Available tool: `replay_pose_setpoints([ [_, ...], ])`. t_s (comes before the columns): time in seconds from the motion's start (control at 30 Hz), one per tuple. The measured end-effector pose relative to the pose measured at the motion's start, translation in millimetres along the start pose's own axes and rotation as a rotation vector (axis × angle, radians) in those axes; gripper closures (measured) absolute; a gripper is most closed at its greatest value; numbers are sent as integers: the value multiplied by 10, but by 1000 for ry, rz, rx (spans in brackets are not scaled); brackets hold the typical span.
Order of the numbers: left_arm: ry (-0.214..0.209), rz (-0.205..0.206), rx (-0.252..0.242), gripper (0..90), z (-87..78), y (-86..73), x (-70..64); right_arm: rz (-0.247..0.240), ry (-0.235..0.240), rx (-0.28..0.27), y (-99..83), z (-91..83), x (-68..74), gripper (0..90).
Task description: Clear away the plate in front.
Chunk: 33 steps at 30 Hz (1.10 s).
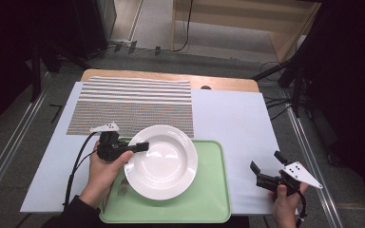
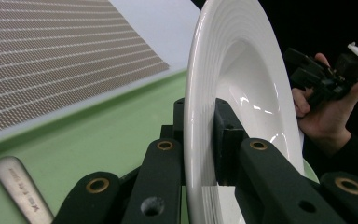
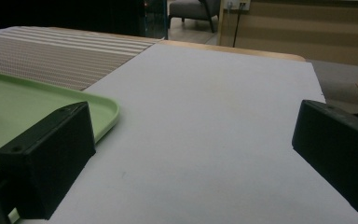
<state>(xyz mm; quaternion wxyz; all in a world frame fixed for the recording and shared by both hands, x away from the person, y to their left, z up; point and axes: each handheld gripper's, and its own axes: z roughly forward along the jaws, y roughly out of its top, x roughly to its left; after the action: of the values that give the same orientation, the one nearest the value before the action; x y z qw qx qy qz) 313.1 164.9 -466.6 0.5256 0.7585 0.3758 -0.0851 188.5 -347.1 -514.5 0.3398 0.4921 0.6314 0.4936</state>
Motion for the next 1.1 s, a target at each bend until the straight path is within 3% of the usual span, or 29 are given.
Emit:
replay_pose_setpoints([
  [0.43,-38,-6,88,823,198,-126,-23,-1,1,0,0,2,2,0],
  [0.73,-71,-36,142,823,275,-162,8,-2,-1,1,-1,2,0,0],
  [1.03,-77,-59,187,825,326,-146,94,-4,0,2,-1,6,3,0],
  [1.1,-61,-44,208,816,336,-120,77,-4,0,2,-1,6,2,0],
])
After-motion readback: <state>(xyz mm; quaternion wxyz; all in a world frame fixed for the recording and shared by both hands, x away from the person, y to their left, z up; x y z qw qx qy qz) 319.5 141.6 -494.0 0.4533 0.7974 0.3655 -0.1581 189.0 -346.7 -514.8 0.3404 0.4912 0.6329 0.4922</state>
